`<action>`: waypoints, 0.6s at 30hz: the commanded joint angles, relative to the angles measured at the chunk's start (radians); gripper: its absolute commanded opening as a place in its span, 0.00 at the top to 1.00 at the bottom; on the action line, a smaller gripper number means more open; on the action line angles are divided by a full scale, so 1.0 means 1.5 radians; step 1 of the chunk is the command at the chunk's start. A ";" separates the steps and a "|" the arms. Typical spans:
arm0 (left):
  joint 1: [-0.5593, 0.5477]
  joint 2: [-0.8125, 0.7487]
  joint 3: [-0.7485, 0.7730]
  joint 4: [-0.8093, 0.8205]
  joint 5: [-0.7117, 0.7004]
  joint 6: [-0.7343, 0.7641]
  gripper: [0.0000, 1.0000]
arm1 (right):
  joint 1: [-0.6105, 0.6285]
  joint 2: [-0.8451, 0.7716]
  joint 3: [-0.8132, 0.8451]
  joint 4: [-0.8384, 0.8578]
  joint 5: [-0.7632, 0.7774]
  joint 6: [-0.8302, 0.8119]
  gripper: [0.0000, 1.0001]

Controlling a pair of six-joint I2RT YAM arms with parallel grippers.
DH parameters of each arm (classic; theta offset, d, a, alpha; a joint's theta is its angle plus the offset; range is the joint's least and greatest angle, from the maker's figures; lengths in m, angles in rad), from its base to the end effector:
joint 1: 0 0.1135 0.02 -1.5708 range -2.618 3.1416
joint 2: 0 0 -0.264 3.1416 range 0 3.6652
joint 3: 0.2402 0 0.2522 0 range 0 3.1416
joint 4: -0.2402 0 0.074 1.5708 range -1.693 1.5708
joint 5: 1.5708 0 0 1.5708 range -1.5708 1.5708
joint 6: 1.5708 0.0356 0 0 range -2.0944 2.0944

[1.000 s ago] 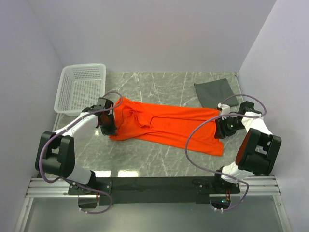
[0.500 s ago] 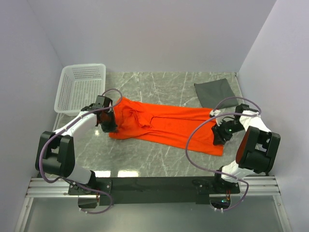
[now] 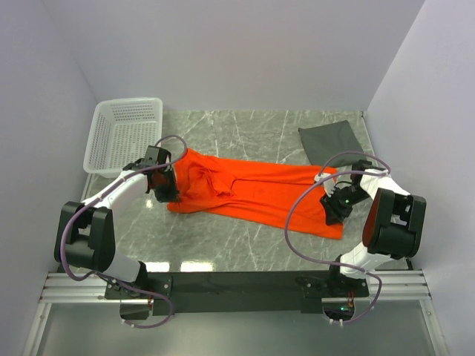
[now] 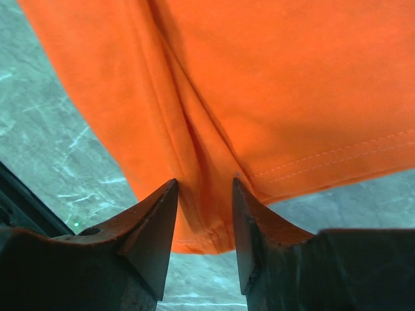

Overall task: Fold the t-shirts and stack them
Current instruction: Fold the tshirt

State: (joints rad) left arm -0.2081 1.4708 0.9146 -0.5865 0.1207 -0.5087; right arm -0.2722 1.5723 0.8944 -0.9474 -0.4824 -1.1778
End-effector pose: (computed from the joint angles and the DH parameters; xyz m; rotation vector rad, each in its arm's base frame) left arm 0.2718 -0.0618 0.1983 -0.3773 2.7338 -0.3666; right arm 0.2386 -0.0494 0.1652 -1.2110 2.5322 0.5675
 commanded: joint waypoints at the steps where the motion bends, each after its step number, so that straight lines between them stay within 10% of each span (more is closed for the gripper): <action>1: 0.006 -0.005 0.027 0.018 0.013 0.012 0.99 | 0.004 -0.003 -0.008 0.022 0.017 0.011 0.56; 18: 0.018 -0.010 0.065 0.003 -0.048 0.011 0.99 | 0.005 -0.045 0.094 -0.035 -0.014 0.038 1.00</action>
State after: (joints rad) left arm -0.1913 1.4704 0.9684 -0.5877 0.0998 -0.5091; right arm -0.2707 1.5227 0.9771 -0.9630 -0.4854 -1.1286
